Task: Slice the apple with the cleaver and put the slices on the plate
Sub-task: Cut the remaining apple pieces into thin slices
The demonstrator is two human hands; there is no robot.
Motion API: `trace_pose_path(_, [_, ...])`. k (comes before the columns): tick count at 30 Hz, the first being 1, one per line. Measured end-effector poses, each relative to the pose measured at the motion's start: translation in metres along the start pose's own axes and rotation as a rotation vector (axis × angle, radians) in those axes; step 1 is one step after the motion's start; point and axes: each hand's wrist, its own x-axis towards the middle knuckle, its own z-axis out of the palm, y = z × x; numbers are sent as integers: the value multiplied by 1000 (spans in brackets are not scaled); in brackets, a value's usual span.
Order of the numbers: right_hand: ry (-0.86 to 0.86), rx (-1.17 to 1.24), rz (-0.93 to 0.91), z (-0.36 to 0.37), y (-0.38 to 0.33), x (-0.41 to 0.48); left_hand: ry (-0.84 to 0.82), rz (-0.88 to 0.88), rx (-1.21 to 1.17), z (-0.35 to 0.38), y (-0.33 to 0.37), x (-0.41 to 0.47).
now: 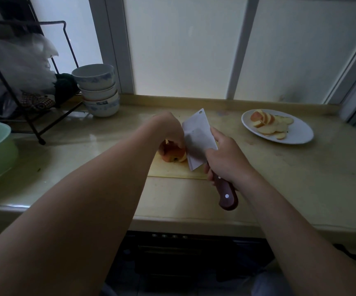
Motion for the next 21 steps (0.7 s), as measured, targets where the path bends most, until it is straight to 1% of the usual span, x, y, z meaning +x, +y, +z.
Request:
trace_pose_path(8, [6,-5,-24,-3,4,7,-91,-101,77,1,19,1])
trace_pose_path(21, [-15,-24,-34,-6,9,7,-136,-207,89,2,24,16])
